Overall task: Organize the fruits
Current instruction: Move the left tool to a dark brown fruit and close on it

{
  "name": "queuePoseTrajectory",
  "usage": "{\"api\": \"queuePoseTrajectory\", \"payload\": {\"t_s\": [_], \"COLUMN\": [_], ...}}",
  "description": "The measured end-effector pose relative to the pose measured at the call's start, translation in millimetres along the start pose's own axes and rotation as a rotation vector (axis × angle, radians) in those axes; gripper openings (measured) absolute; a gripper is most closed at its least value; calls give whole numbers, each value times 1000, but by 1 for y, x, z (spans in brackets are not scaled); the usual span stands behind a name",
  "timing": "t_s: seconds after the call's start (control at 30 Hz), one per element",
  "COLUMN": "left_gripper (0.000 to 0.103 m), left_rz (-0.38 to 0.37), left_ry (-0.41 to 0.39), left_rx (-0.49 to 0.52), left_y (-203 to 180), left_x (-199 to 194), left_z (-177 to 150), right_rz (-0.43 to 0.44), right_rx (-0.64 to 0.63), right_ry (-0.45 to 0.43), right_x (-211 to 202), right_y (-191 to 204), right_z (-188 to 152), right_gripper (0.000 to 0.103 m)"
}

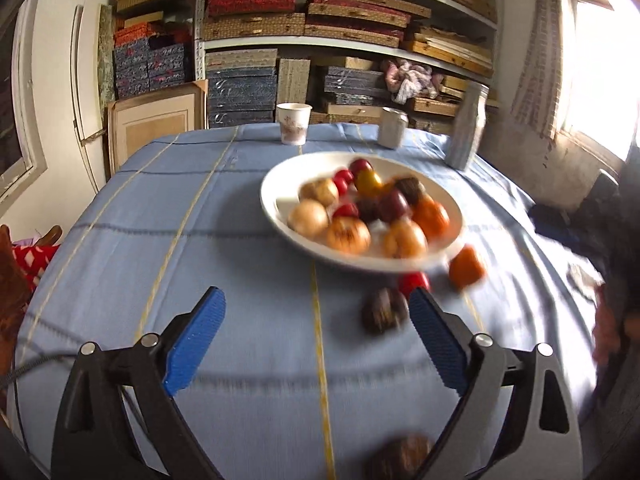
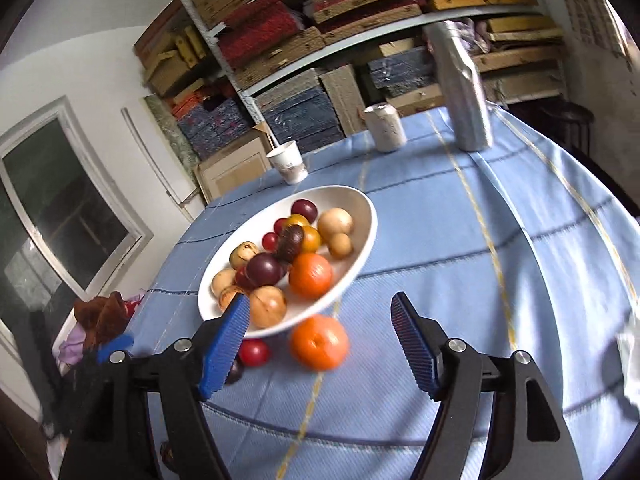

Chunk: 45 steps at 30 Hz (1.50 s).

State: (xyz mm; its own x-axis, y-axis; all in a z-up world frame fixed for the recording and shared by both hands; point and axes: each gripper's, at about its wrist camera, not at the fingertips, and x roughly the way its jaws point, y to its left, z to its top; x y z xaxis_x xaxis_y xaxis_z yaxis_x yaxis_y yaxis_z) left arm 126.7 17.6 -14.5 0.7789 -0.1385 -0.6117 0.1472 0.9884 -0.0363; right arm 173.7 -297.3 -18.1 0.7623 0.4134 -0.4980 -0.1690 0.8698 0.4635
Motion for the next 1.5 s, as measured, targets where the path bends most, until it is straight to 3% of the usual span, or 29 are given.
{"api": "queuePoseTrajectory", "payload": {"t_s": [0.07, 0.2, 0.3, 0.53, 0.8, 1.1, 1.23, 1.5], "left_gripper": [94, 99, 99, 99, 99, 99, 99, 99], "left_rz": [-7, -64, -115, -79, 17, 2, -46, -52], "left_ry": [8, -6, 71, 199, 229, 318, 372, 380], "left_rx": [41, 82, 113, 153, 186, 186, 128, 123], "left_y": [-9, -19, -26, -37, -40, -39, -29, -29], "left_x": [-12, -31, -23, -4, -2, 14, 24, 26], "left_z": [-21, -32, -38, -47, -50, -54, -54, -55], "right_rz": [-9, -23, -39, -60, -67, -68, -73, -76], "right_rx": [3, 3, 13, 46, 54, 49, 48, 57], "right_ry": [-10, -19, -15, 8, 20, 40, 49, 74], "right_x": [-4, -9, -10, -7, -6, -4, -2, 3], "right_y": [-3, -5, -9, -17, -17, -15, -15, -17], "right_z": [-5, -12, -16, -18, -19, -21, -22, -24], "right_gripper": [86, 86, 86, 88, 92, 92, 92, 92]}}
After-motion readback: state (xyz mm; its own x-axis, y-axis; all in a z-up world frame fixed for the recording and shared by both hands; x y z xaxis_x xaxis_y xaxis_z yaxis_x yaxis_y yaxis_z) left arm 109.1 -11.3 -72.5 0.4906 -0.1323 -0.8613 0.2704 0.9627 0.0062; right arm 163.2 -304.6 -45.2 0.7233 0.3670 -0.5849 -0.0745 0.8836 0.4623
